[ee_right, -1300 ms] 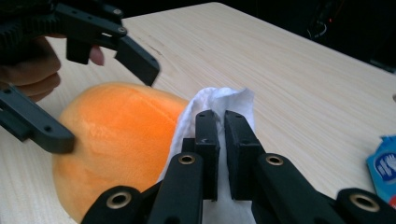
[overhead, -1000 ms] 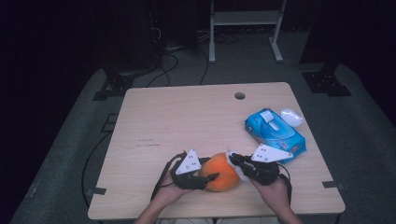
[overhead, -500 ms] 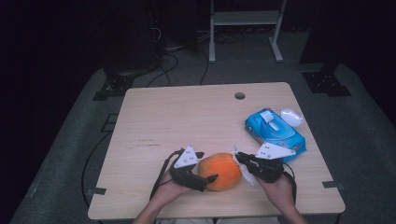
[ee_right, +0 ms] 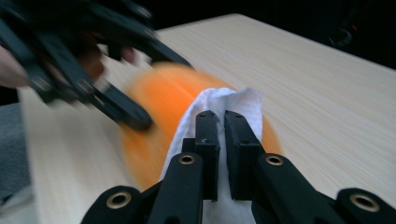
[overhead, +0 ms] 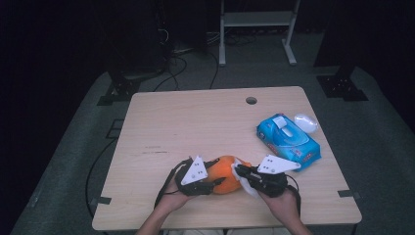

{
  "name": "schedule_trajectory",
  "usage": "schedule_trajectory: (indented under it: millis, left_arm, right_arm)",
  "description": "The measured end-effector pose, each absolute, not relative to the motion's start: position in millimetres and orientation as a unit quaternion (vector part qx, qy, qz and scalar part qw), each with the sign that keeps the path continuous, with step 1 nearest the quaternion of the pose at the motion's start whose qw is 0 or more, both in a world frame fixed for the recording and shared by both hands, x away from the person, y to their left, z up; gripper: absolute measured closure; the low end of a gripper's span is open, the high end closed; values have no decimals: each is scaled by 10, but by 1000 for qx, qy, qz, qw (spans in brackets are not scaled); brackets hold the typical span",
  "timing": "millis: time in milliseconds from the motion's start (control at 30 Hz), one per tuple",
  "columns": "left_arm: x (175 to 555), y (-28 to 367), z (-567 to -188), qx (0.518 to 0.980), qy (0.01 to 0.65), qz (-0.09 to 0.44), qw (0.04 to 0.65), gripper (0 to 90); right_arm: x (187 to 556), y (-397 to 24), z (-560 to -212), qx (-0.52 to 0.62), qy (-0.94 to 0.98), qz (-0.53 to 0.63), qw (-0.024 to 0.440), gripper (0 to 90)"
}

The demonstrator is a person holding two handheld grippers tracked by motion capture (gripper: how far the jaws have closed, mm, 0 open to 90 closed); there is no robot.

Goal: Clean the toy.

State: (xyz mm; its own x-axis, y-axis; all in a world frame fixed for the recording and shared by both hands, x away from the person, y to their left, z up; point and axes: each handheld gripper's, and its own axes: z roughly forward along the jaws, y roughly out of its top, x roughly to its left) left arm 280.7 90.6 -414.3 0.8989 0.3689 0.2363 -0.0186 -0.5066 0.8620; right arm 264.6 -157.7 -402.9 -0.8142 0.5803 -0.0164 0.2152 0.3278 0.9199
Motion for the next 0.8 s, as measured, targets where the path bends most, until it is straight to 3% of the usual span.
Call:
schedule_trajectory:
  millis: [200,300,367,400,467,567,800]
  left_arm:
    - [2771,846,-4156,846,92,200,486,442]
    - [2810,857,-4170,833,131,189,504,278]
    - [2867,870,-4182,829,169,184,501,119]
    - [2899,889,-4191,829,180,165,504,100]
    - [2931,913,-4208,828,193,141,507,158]
    - [2890,903,-4182,834,176,152,500,294]
    - [2722,691,-4174,845,116,192,486,321]
  right_arm:
    - [2656,-1565,-4020,252,795,521,182,837]
    - [2724,-1680,-4093,280,792,510,187,837]
    - [2753,-1719,-4133,290,792,503,190,838]
    - [2761,-1734,-4138,294,791,502,189,837]
    - [2768,-1736,-4125,296,790,503,188,838]
    - [2733,-1688,-4090,290,789,507,193,837]
    - [2524,-1346,-3954,216,799,526,195,836]
